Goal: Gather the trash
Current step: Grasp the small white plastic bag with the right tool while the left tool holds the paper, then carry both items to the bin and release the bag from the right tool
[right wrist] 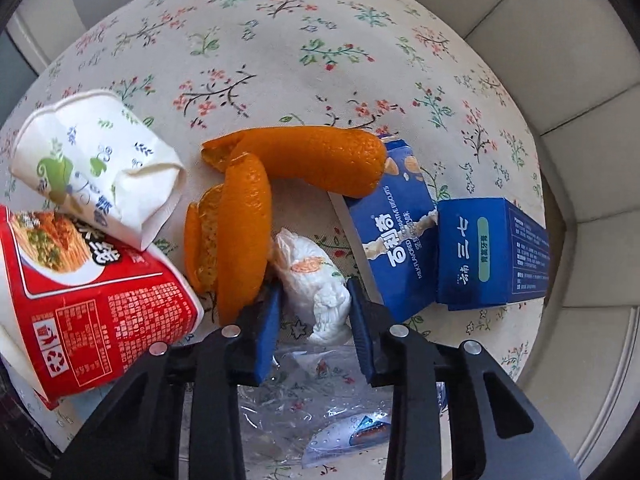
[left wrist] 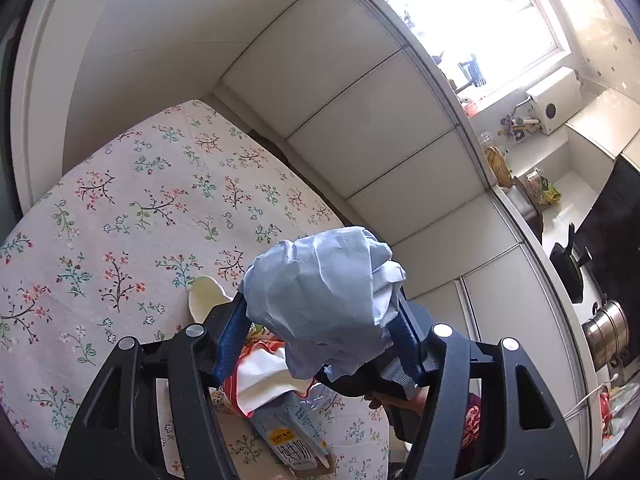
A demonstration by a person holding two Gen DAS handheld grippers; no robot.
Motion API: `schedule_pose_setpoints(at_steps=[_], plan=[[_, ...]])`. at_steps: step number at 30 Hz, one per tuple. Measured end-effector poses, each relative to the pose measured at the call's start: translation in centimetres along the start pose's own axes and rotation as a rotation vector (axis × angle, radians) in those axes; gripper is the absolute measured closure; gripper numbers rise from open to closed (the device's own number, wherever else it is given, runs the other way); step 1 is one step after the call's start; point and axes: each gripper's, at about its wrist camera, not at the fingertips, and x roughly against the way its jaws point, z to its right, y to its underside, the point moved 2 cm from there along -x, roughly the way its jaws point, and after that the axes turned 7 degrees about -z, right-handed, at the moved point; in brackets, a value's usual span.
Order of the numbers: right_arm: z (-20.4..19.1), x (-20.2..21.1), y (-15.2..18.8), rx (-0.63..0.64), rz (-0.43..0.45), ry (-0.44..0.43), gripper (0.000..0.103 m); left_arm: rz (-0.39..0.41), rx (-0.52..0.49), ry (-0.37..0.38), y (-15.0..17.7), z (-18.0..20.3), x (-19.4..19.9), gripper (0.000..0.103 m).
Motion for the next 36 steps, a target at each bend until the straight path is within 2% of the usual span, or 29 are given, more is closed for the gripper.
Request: schedule_pose_setpoints(at_steps=[4,10,19,24,28,36], plan=[[-0.4,0.5,0.7,-0.024,0.035,-0.001,0.074,-0.001,-0.002,-0.016,0.1,0.0,-0.2,0.043],[-0.1,3.0,1.9,-0.098,0.139,-0.016,0.074,0.007,0.000,-0.047,0.1,-0.2,-0.3,0.043],[1.0,8.8,3.3,-0.225,0.357,-0.053,0.074,0.023,-0.020,-0.106,0.6,0.1,-0.9,0.043],[1.5,11.5,5.7,-0.292,0.482,-0.052,0.073,0.043,-0.044,-0.112,1.3,1.0,-1.1,0.043],[1.9,13.0,7.9,-0.350,0.588,-0.025,0.073,0.062,-0.089,-0.145,2.5,2.3,-1.4,0.043],[3.5,14.3,12.5,-0.470,0.693,0.025,0.073,0.108,-0.152,-0.196,3.8,4.9,-1.6,0.043]])
